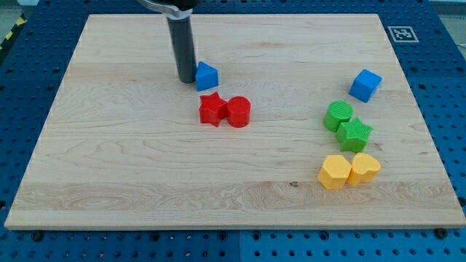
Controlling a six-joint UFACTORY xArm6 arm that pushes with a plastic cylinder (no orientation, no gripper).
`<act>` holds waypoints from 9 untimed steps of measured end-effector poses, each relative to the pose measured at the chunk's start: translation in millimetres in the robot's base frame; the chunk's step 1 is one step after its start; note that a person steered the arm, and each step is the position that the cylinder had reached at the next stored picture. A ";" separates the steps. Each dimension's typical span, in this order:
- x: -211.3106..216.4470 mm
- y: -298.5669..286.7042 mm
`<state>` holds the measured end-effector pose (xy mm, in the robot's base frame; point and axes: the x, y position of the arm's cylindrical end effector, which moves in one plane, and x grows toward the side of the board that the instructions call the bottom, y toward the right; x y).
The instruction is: Push the triangle closely to the cube
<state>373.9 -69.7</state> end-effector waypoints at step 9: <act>16.0 168.6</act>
